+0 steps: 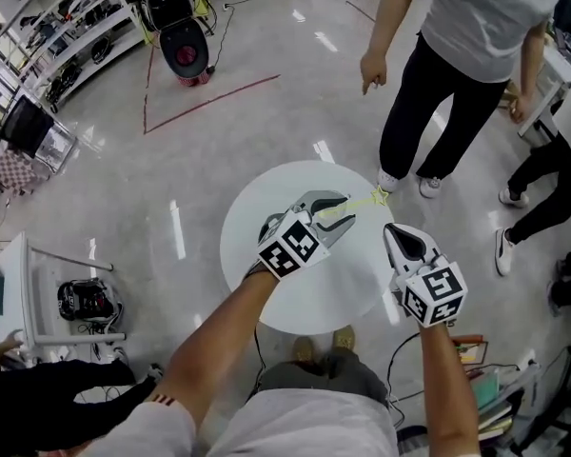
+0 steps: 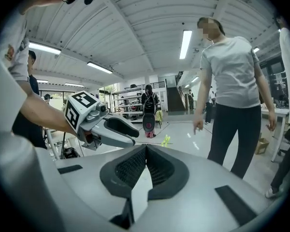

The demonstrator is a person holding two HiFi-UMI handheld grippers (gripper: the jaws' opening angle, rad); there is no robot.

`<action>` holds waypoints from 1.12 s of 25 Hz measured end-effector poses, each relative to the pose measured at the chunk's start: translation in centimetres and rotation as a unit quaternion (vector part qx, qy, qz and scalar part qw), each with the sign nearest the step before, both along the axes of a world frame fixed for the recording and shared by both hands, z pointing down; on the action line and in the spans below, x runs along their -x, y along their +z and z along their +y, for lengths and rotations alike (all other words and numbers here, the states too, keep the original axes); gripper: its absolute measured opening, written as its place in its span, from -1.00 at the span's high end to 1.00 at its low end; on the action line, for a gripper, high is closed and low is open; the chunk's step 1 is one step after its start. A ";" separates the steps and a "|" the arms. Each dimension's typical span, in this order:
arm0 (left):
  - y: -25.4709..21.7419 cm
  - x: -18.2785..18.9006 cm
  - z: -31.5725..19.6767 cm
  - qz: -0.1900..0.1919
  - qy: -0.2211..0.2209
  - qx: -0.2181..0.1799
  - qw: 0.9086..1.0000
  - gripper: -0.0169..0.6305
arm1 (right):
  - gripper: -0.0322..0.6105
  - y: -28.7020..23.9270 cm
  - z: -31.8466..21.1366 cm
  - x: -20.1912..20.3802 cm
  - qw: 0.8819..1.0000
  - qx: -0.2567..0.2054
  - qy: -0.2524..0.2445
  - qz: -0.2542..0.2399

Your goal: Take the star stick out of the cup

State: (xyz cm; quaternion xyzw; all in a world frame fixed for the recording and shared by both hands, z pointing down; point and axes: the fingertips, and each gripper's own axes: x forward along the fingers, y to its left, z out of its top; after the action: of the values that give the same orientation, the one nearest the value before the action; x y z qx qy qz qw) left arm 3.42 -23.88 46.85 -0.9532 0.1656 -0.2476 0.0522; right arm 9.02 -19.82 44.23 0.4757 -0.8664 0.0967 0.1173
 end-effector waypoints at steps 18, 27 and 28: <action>9.0 -4.1 -3.4 -0.146 0.041 0.022 0.988 0.44 | 0.87 4.4 0.1 -2.1 0.999 0.040 -0.013 -0.010; 9.3 -4.1 -4.4 -0.150 0.029 0.010 0.988 0.73 | 0.87 5.3 -0.2 -2.3 0.999 0.049 -0.018 -0.013; 9.3 -4.1 -4.5 -0.149 0.027 0.009 0.988 0.76 | 0.87 5.3 -0.2 -2.3 0.999 0.048 -0.018 -0.014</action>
State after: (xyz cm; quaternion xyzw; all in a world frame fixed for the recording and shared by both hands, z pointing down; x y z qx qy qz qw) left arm 7.48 -28.35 56.14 -0.9104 0.1279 -0.3865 0.0743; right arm 11.34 -20.06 49.54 0.4521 -0.8709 0.1427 0.1299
